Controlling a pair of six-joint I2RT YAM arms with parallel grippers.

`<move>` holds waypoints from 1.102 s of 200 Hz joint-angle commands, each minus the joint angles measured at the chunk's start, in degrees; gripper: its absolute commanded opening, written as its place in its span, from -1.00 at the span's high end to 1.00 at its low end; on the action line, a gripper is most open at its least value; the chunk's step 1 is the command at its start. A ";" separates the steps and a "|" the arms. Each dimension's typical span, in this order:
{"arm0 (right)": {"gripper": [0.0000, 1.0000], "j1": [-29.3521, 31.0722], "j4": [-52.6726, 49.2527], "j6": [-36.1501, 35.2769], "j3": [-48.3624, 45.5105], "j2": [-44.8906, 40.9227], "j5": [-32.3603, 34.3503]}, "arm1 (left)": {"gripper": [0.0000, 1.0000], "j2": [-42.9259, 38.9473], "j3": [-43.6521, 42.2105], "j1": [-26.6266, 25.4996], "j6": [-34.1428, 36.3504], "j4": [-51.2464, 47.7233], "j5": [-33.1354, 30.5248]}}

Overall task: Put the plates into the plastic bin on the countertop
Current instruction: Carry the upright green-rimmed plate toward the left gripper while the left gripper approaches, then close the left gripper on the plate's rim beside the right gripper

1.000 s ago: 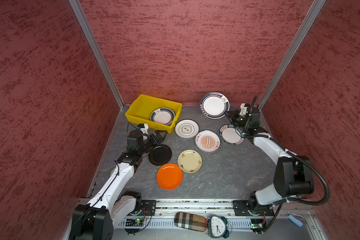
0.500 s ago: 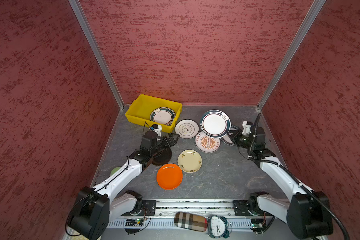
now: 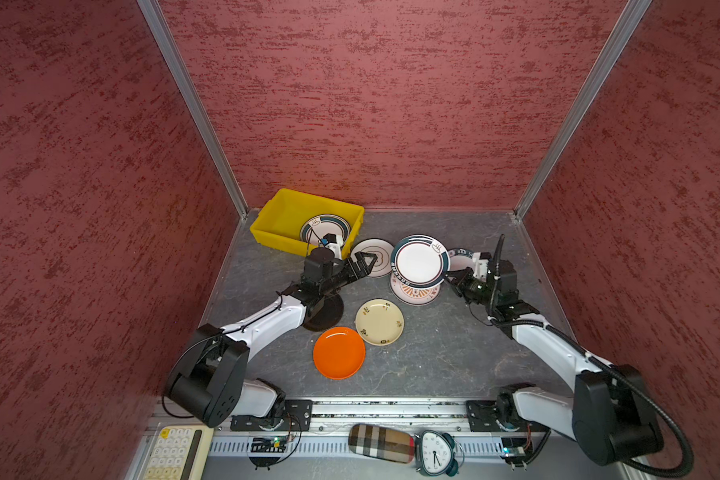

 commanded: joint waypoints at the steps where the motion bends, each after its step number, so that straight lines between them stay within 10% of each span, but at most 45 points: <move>1: 1.00 0.87 8.03 0.35 1.06 2.07 -2.23 | -1.00 2.53 1.05 -0.62 1.25 4.43 2.02; 82: 1.00 3.86 22.39 6.75 2.89 16.36 -7.23 | -0.80 7.29 1.01 -0.04 -0.69 10.60 7.44; 220: 1.00 8.61 22.48 11.04 5.78 15.56 -7.28 | -0.37 10.37 -0.20 2.81 -5.23 14.62 12.41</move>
